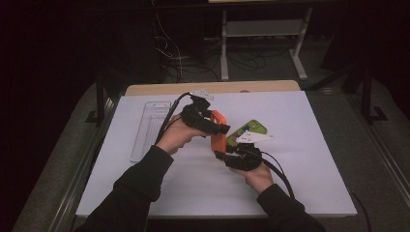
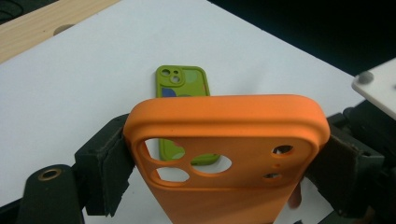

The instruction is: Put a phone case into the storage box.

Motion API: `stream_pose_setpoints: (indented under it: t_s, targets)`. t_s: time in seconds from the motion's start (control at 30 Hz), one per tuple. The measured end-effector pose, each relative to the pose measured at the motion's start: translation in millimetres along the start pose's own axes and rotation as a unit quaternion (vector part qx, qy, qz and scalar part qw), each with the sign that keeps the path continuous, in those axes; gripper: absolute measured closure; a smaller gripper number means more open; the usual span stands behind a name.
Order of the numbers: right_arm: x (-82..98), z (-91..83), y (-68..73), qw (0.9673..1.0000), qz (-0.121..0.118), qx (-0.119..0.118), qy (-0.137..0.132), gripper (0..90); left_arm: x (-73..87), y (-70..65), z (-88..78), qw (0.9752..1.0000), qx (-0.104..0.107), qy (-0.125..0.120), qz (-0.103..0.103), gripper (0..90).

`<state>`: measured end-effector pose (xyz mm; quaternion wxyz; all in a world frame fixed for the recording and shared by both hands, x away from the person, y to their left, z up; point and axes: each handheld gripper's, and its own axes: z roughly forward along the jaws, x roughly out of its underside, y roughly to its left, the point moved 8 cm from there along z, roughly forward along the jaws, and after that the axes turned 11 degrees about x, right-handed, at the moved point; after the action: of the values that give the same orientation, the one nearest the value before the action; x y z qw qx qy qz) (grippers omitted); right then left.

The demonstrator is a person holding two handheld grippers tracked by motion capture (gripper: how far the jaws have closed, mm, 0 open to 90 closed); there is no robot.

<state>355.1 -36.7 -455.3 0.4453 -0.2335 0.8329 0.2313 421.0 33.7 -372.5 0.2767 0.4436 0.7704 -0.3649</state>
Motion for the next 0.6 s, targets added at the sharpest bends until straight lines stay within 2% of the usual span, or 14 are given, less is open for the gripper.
stream_pose_setpoints:
  t_s: [0.13, 0.23, 0.27, 0.3, 0.33, 0.47, 0.53, 0.57, 0.6]
  targets:
    - [1.6, -3.3, -8.3, 0.9998, -0.002, 0.008, 0.020, 43.3, -0.9, 1.8, -3.0, 0.9999, -0.006, 0.008, 0.001, 16.0]
    - [3.3, -8.2, -16.0, 0.9992, -0.012, 0.013, 0.037, 34.7, -1.3, 4.7, -4.2, 0.9999, -0.013, 0.006, -0.004, 16.0]
    - [3.5, -9.5, -16.8, 0.9990, -0.008, 0.014, 0.041, 31.4, -1.3, 6.3, -4.5, 0.9999, -0.015, 0.006, -0.005, 16.0]
    - [4.4, -11.1, -19.0, 0.9988, -0.014, 0.016, 0.045, 29.0, -0.6, 8.2, -5.3, 0.9998, -0.018, 0.009, -0.008, 16.0]
    - [6.1, -12.9, -22.8, 0.9981, -0.029, 0.024, 0.049, 26.0, -0.5, 10.1, -5.7, 0.9997, -0.021, 0.010, -0.006, 16.0]
    - [14.1, -21.1, -32.1, 0.9959, -0.047, 0.043, 0.063, 13.2, -0.4, 16.1, -8.1, 0.9993, -0.033, 0.006, -0.017, 16.0]
    - [17.9, -26.6, -38.1, 0.9949, -0.057, 0.050, 0.067, 12.2, -0.7, 19.0, -10.5, 0.9990, -0.039, 0.005, -0.020, 15.9]
    - [18.7, -29.0, -40.5, 0.9946, -0.061, 0.053, 0.065, 11.5, -0.6, 22.0, -13.5, 0.9989, -0.044, 0.011, -0.015, 15.9]
    - [19.5, -33.6, -43.4, 0.9948, -0.057, 0.055, 0.064, 9.9, -0.7, 23.1, -14.9, 0.9987, -0.046, 0.010, -0.018, 15.9]
